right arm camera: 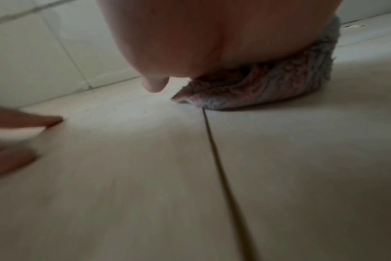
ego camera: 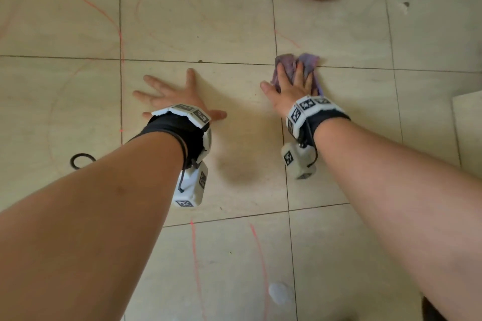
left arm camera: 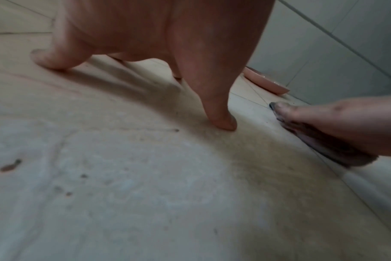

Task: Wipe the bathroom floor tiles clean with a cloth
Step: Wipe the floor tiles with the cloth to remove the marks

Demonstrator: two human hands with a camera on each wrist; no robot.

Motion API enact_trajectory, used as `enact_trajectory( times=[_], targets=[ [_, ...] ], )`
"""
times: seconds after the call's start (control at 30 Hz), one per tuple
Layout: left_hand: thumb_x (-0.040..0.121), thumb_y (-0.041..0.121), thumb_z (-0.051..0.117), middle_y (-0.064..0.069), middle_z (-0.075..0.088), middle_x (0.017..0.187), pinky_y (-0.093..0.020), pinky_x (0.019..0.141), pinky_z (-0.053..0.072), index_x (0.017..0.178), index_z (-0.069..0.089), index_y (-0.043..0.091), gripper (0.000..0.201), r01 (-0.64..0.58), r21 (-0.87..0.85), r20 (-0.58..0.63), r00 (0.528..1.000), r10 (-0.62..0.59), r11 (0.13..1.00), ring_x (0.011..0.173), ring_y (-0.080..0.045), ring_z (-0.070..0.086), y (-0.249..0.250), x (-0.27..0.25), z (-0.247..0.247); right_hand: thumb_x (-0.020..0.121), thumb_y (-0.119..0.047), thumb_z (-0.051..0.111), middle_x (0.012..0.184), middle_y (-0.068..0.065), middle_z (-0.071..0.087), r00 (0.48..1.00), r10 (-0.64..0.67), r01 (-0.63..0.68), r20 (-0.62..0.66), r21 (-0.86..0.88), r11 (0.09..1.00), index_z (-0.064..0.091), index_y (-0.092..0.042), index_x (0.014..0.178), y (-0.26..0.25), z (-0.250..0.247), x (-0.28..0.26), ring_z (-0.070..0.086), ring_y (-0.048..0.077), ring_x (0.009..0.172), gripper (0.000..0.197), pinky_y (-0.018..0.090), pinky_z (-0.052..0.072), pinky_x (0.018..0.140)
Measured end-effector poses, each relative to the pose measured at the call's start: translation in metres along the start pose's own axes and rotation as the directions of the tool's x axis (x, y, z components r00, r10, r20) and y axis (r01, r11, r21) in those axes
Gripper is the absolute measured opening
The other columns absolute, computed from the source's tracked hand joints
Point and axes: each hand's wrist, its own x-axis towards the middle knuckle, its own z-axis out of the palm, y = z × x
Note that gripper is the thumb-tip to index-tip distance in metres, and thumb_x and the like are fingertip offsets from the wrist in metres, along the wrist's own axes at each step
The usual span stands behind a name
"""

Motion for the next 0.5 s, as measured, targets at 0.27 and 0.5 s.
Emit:
enact_trajectory(
  times=[0.27, 0.5],
  targets=[
    [0.064, 0.081, 0.064, -0.030, -0.024, 0.155, -0.074, 0.104, 0.019, 0.151, -0.007, 0.046, 0.117, 0.051, -0.018, -0.035, 0.998, -0.052, 0.999, 0.140, -0.059, -0.011, 0.008, 0.008, 0.008, 0.091, -0.074, 0.028, 0.160, 0.000, -0.025, 0.993, -0.111, 0.111, 0.027, -0.025, 0.993, -0.003, -0.040, 0.154, -0.047, -0.027, 0.033, -0.024, 0.033, 0.145, 0.077, 0.053, -0.009, 0.116],
    [0.065, 0.077, 0.068, -0.029, -0.025, 0.154, -0.076, 0.103, 0.018, 0.151, -0.002, 0.046, 0.116, 0.049, -0.060, -0.041, 0.998, -0.051, 0.997, 0.139, -0.060, -0.013, 0.009, 0.006, 0.007, 0.095, -0.068, 0.024, 0.160, -0.006, -0.023, 0.987, -0.158, 0.159, 0.015, -0.090, 0.983, -0.002, -0.042, 0.153, 0.033, -0.008, 0.008, -0.023, 0.024, 0.147, 0.068, 0.048, -0.006, 0.120]
  ],
)
